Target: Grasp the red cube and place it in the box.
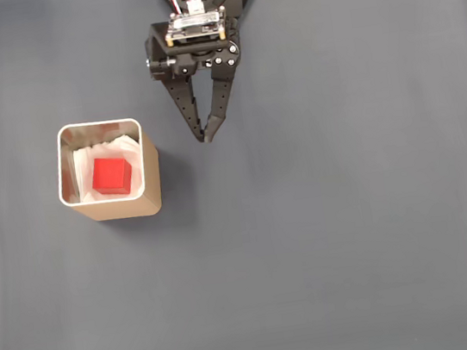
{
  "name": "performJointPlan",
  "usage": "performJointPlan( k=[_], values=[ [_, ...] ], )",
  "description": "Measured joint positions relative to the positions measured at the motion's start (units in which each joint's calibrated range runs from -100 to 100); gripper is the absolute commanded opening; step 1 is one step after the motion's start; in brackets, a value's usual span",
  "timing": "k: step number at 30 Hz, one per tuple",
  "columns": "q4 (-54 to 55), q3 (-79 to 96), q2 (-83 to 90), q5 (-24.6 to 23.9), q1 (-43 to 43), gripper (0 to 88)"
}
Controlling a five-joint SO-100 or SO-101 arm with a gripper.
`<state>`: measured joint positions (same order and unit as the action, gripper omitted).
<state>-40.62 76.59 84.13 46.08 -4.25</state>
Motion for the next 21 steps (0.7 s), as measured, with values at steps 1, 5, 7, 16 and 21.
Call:
performJointPlan(
  k=[1, 5, 7, 16, 21],
  values=[
    [-0.3, 1.4, 1.6, 0.1, 0.2, 0.1],
    [-2.4, 6.1, 6.7, 0.1, 1.2, 0.1],
    [-3.4, 8.4, 8.9, 0.1, 2.3, 0.1],
    [-4.5, 18.6, 15.1, 0.4, 2.9, 0.1],
    [-4.5, 21.1, 15.2, 0.4, 2.9, 0.1]
  ],
)
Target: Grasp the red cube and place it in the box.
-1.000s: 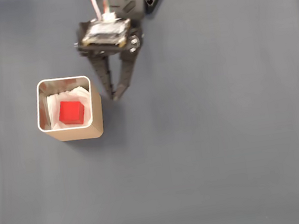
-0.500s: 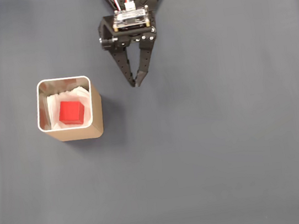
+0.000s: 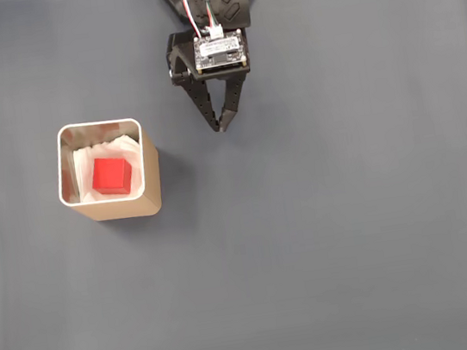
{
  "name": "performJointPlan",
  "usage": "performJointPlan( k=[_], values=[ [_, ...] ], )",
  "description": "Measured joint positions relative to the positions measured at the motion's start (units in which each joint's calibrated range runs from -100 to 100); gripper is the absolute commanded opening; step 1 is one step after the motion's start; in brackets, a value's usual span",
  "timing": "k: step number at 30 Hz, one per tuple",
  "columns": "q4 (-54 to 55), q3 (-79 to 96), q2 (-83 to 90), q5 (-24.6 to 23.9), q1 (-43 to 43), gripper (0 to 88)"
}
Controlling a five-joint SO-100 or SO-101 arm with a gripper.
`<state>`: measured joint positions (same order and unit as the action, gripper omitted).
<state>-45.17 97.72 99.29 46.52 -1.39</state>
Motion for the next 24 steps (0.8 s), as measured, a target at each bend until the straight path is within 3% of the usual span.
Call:
performJointPlan(
  k=[13, 24],
  values=[
    [-9.6, 1.2, 0.0, -2.1, -0.9, 0.2],
    [-20.8, 1.2, 0.0, -1.0, -1.1, 1.1]
  ],
)
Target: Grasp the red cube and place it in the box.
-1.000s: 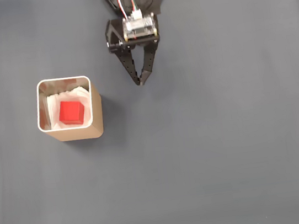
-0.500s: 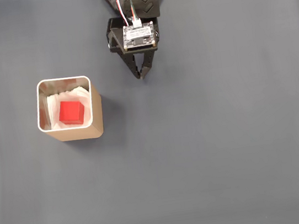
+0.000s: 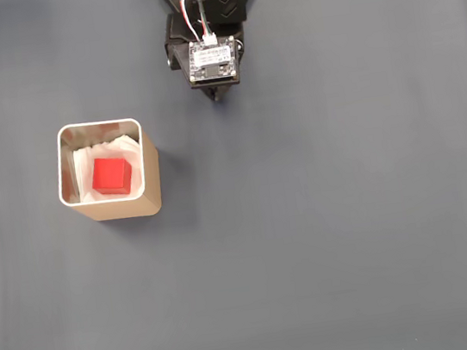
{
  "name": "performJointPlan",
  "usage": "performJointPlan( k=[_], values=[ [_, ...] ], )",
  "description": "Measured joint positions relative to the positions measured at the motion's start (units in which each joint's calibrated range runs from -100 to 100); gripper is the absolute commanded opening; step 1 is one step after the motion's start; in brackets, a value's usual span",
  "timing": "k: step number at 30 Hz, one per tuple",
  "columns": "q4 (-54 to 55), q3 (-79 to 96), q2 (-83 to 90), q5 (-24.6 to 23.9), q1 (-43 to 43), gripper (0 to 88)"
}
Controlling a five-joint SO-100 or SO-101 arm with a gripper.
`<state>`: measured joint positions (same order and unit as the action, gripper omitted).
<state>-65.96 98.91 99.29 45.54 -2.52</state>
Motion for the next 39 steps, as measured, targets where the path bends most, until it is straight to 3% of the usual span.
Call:
performJointPlan(
  k=[11, 39],
  values=[
    [-9.2, 0.0, 0.5, 2.6, 0.0, 1.1],
    [-9.2, 0.0, 0.7, 1.5, 0.0, 1.1]
  ],
)
